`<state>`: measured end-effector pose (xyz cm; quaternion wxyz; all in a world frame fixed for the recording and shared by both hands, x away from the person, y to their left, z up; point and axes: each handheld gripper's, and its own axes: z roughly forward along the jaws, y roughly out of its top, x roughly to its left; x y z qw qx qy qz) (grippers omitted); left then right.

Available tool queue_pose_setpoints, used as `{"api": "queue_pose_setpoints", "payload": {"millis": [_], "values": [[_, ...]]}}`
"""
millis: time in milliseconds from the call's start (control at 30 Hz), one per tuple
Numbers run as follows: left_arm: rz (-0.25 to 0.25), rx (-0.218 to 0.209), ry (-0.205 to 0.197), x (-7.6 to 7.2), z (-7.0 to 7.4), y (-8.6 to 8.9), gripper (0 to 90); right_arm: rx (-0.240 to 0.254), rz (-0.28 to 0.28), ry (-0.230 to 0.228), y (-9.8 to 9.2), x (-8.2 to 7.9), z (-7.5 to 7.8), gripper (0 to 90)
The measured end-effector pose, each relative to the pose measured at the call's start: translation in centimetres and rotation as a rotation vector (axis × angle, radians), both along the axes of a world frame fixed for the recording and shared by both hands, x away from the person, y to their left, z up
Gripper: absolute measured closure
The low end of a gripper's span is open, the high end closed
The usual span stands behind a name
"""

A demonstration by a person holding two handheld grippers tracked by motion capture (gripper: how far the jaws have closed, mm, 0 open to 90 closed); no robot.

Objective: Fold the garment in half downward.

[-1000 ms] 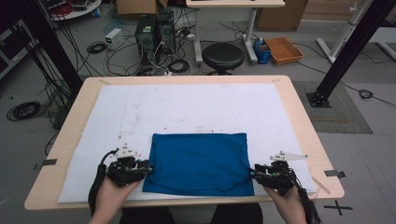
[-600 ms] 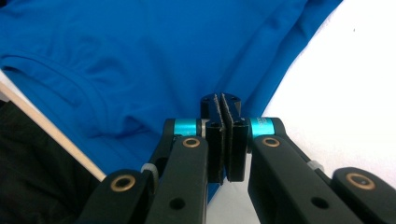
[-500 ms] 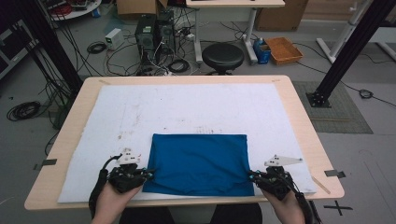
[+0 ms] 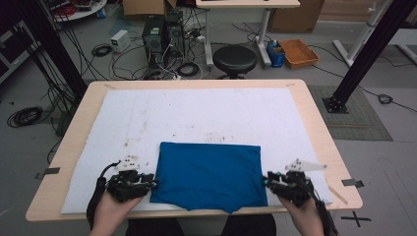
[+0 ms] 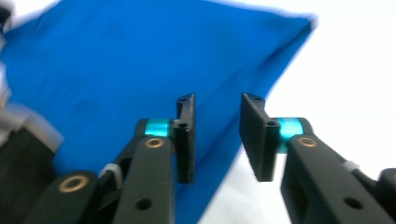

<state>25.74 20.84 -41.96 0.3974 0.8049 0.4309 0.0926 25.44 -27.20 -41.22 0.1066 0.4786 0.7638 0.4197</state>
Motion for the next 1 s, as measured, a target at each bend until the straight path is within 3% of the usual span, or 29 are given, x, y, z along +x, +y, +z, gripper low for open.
{"api": "queue_pose_setpoints", "payload": {"millis": [100,200,367,467,567,633,700,767,900,967,1000], "values": [[0.026,0.002,-0.031,1.4,0.4,-0.1,63.3,0.029,-0.083,0.018,-0.9,4.1,0.1,62.4],[0.061,0.005,-0.048,3.4,0.3,-0.1,61.0,0.055,-0.137,0.076,-1.2,8.1,-0.7,58.0],[0.126,-0.027,-0.035,7.0,-0.6,0.1,58.9,0.054,-0.173,0.127,-0.2,11.6,-2.3,52.8],[0.142,-0.028,-0.025,8.2,-1.0,0.1,58.4,0.014,-0.151,0.135,0.6,12.3,-2.9,55.3],[0.149,-0.021,-0.021,8.8,-1.2,0.0,58.4,-0.034,-0.143,0.106,1.3,12.2,-3.1,59.3],[0.152,-0.013,-0.016,9.1,-1.3,-0.2,58.4,-0.042,-0.117,0.096,1.5,12.1,-3.1,69.1],[0.159,-0.013,-0.019,9.3,-1.4,-0.2,58.4,-0.050,-0.090,0.083,2.0,11.8,-3.2,72.8],[0.178,-0.016,-0.031,9.7,-1.3,-0.2,58.4,-0.104,-0.087,0.047,2.5,11.5,-3.4,77.2],[0.199,-0.034,-0.036,10.9,-1.2,-0.2,58.4,-0.086,-0.085,0.052,2.2,11.5,-3.4,85.9],[0.185,-0.009,-0.001,11.7,-1.3,-0.6,58.5,-0.092,-0.082,0.047,2.3,11.4,-3.4,86.6],[0.183,0.014,-0.005,12.0,-1.4,-0.8,58.5,-0.096,-0.082,0.043,2.3,11.4,-3.4,86.7]]}}
